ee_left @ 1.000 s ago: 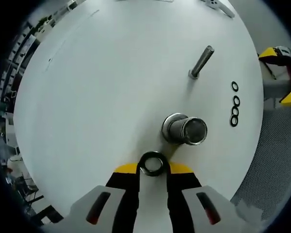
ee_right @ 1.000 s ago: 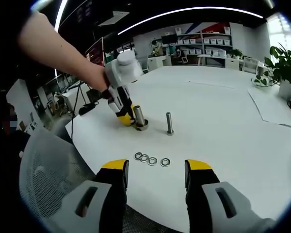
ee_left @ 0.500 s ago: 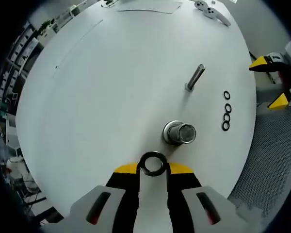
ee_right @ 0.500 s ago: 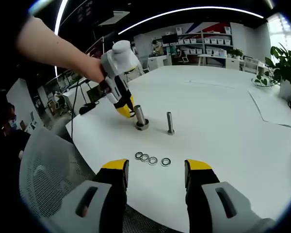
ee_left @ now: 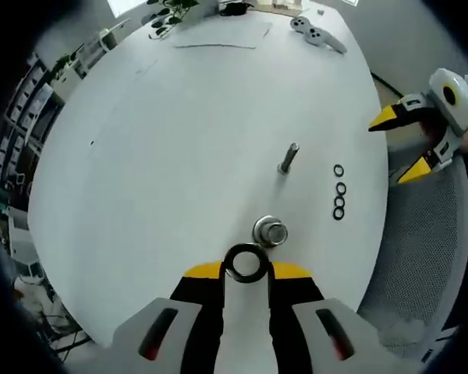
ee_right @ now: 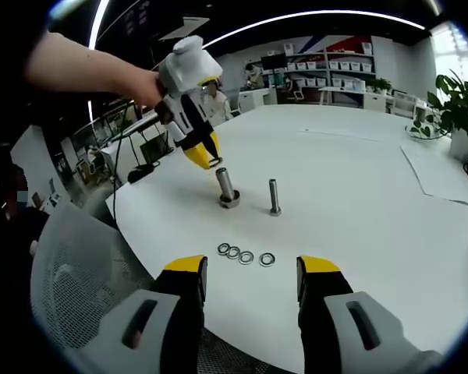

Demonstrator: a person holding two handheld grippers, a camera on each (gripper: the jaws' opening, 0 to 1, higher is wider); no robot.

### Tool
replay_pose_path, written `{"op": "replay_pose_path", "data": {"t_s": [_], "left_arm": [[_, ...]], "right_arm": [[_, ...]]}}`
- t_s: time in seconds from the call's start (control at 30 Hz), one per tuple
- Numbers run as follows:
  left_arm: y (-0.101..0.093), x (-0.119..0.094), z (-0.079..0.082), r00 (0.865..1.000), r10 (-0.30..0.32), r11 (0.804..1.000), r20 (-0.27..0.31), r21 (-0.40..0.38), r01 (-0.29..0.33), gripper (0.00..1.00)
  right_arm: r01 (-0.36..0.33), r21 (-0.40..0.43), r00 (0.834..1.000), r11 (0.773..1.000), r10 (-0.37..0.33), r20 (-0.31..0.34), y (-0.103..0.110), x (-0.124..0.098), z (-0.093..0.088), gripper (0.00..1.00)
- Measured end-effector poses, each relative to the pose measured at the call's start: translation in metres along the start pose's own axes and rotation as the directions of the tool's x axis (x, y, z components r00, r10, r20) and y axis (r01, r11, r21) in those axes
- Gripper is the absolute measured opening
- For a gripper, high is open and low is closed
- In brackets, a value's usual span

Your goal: Place the washer onto the threaded stud by aligning its center hole with the stud, sliding it down to the base, and recovering from edge contact or off-axis alignment until the washer reaches the visible bottom stop.

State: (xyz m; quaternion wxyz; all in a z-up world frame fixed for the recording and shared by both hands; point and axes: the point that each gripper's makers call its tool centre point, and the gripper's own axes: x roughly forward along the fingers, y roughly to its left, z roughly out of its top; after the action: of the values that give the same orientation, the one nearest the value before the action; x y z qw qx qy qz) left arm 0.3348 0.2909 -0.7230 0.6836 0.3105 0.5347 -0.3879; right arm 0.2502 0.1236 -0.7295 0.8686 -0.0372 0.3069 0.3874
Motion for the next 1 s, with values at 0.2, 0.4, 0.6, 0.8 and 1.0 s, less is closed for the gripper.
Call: {"op": "replay_pose_path", "data": {"t_s": [0.2,0.4,0.6,0.8,1.0], "left_arm": [[-0.005,-0.003,0.01,1.0,-0.017,0.999,-0.005,0.035,0.017,0.18],[-0.012,0.001,0.016,0.999,-0.034,0.997,-0.019,0.07,0.035,0.18],[-0.018,0.005,0.018,0.999,-0.045,0.995,-0.03,0.092,0.047,0.18],[-0.02,0.008,0.017,0.998,-0.049,0.993,-0.041,0.105,0.053,0.18],[-0.022,0.012,0.02,0.997,-0.055,0.991,-0.047,0.117,0.061,0.18]], "right_arm": [[0.001,0.002,1.0,1.0,-0.001,0.001,0.0,0.0,0.0,0.49],[0.002,0.004,1.0,1.0,-0.002,0.002,0.0,0.0,0.0,0.49],[0.003,0.007,1.0,1.0,-0.003,0.004,-0.001,0.0,0.001,0.48],[0.003,0.007,1.0,1.0,-0.003,0.006,-0.001,-0.001,0.001,0.48],[0.005,0.014,1.0,1.0,-0.005,0.008,-0.001,-0.001,0.001,0.48]]}}
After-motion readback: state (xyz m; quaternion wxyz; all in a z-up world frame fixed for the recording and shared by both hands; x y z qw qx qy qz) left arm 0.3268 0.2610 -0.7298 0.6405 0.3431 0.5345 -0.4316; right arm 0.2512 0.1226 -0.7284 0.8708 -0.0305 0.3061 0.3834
